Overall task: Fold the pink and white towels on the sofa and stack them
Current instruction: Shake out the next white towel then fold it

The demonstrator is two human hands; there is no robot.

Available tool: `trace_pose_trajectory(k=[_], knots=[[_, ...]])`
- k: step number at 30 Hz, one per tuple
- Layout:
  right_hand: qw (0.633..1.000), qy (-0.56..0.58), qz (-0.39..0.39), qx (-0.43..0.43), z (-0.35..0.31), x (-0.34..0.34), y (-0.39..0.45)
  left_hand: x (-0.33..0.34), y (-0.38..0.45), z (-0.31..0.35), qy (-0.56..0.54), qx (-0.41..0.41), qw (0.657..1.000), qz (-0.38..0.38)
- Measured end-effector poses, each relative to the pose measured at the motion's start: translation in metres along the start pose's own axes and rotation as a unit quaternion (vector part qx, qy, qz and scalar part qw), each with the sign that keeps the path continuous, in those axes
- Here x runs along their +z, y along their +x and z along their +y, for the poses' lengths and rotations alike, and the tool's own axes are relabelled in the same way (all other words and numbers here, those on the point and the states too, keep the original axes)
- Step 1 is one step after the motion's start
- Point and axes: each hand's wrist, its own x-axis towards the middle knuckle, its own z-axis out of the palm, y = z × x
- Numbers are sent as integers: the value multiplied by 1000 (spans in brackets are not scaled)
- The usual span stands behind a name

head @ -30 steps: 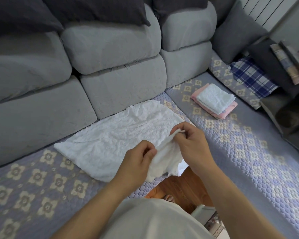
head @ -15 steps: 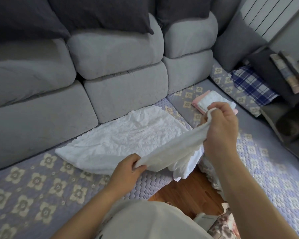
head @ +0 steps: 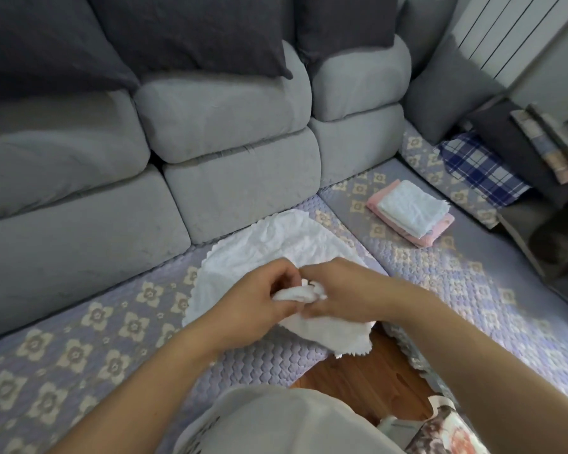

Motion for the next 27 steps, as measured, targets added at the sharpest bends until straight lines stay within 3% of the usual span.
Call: trace_pose_trajectory(k=[8, 13, 17, 22, 27], knots=[[991, 12, 128, -36, 1, -22, -11, 7, -13, -26, 128, 112, 979, 114], [991, 25, 133, 10, -2, -28, -13, 13, -17, -44, 316, 165, 920, 164], [995, 1, 99, -5, -4, -26, -14, 14, -24, -47, 301, 205, 886, 288], [995, 23, 95, 5, -3, -25, -14, 8, -20, -46, 202, 170, 930, 256], [996, 39, 81, 16, 0, -26, -17, -9, -26, -58, 333, 213, 907, 143]])
